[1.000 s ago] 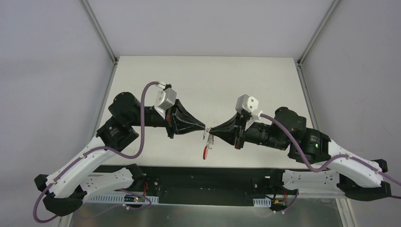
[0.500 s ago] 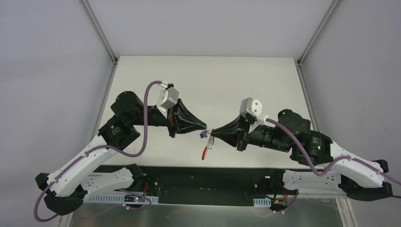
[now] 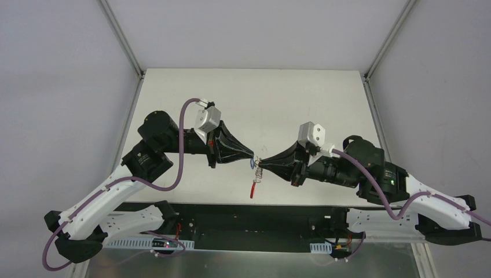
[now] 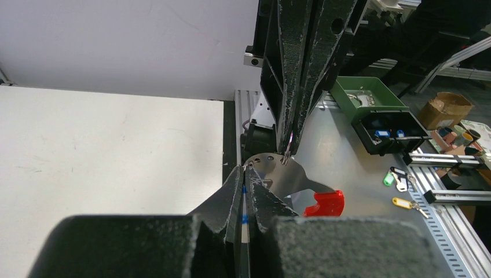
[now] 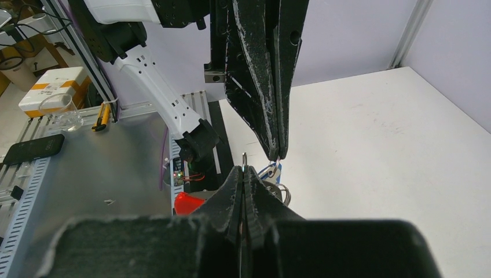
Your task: Put the keys on the keyring
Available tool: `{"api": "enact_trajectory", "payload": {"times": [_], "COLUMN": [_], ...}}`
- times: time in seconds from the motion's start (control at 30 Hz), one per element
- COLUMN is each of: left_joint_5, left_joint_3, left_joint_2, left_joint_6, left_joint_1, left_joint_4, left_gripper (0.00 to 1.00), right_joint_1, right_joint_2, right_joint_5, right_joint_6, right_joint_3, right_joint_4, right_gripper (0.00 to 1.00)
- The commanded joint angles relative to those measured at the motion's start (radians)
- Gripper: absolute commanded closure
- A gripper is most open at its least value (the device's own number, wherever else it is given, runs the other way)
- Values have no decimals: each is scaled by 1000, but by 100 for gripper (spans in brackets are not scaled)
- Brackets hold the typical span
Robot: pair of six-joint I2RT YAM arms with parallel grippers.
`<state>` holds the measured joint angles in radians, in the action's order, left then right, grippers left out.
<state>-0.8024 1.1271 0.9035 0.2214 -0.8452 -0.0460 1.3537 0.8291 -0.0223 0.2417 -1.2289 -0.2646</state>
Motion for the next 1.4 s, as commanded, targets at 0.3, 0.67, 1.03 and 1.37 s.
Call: {"api": "enact_trajectory", "payload": {"times": [0.3, 0.67, 1.03, 1.37], "left_joint_5": [-2, 88, 145, 160], "left_joint_3": [51, 94, 131, 133], "left_joint_2": [-27, -46, -29, -17], "left_joint_6": [0, -65, -87, -104], "left_joint_1": [-8, -9, -8, -8], "left_joint_4": [-9, 131, 193, 207], "left_gripper": [100, 100, 100, 100], "right_joint_1": [18, 48, 62, 84], "right_joint_2": [-46, -59, -57, -38], "right_joint_5": [182, 400, 530, 500], "right_joint_6": [64, 186, 317, 603], "right_joint_3": [65, 154, 288, 489], "right_joint_4": [147, 310, 548, 894], "right_gripper": [100, 100, 100, 100]}}
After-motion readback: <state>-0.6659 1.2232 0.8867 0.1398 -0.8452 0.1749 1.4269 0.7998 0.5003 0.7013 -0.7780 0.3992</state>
